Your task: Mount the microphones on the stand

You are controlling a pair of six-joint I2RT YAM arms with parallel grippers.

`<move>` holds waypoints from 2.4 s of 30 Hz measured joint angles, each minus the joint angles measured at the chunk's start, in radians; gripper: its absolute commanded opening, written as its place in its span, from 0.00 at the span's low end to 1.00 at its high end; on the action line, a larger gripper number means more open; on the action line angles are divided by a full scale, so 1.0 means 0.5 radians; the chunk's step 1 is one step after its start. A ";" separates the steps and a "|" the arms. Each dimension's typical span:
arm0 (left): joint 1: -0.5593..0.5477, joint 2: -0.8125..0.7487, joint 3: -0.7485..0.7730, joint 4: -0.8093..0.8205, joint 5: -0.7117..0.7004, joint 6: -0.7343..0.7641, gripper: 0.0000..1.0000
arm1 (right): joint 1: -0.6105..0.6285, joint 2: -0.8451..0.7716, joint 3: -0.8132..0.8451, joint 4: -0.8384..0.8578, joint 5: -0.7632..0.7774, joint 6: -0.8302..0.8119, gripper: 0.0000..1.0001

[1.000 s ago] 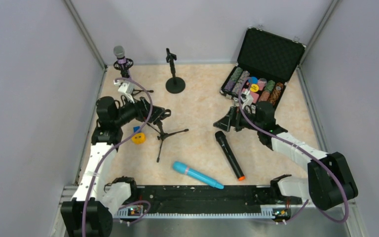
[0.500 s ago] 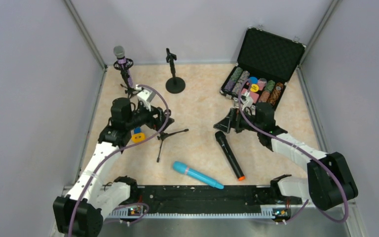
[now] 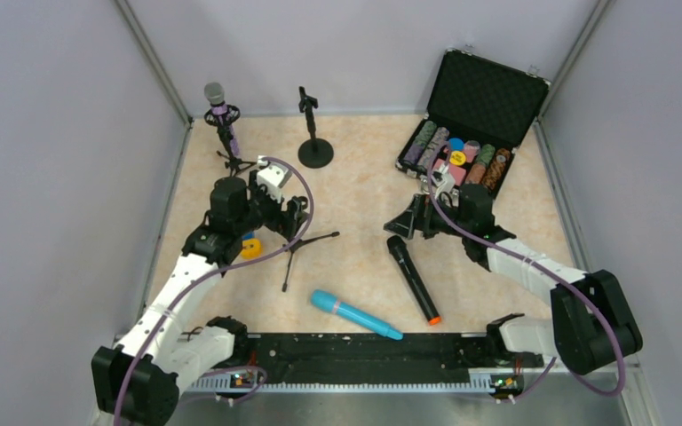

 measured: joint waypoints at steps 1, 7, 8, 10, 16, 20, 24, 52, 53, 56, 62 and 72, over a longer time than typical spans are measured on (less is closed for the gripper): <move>-0.002 0.001 0.000 0.000 -0.016 0.014 0.91 | 0.000 0.000 0.000 0.001 0.000 0.001 0.99; -0.008 0.001 -0.016 0.010 -0.037 0.057 0.88 | 0.000 0.044 0.001 0.019 -0.004 0.002 0.99; -0.008 0.001 -0.024 0.011 -0.040 0.058 0.88 | 0.000 0.055 0.001 0.019 -0.005 0.003 0.99; -0.008 0.011 -0.047 0.016 -0.047 0.062 0.86 | 0.000 0.082 0.001 0.018 -0.008 0.003 0.99; -0.014 0.091 -0.060 0.016 -0.070 0.064 0.79 | 0.000 0.094 0.002 0.015 -0.008 0.003 0.99; -0.019 0.114 -0.060 0.016 -0.070 0.065 0.70 | 0.000 0.094 0.002 0.016 -0.007 0.003 0.99; -0.019 0.132 -0.060 0.018 -0.069 0.072 0.56 | 0.000 0.095 0.005 0.014 -0.005 0.001 0.99; -0.063 0.455 0.235 0.097 0.176 0.208 0.00 | 0.000 0.024 0.140 -0.209 0.069 -0.106 0.99; -0.071 0.475 0.264 0.100 0.189 0.214 0.00 | 0.000 0.024 0.158 -0.215 0.069 -0.111 0.99; -0.098 0.533 0.369 0.107 0.232 0.250 0.00 | 0.000 0.025 0.204 -0.233 0.070 -0.128 0.99; -0.132 0.661 0.560 0.105 0.345 0.366 0.00 | 0.000 0.025 0.258 -0.256 0.070 -0.162 0.99; -0.198 0.948 0.810 0.121 0.510 0.429 0.00 | 0.000 -0.011 0.258 -0.321 0.115 -0.178 0.99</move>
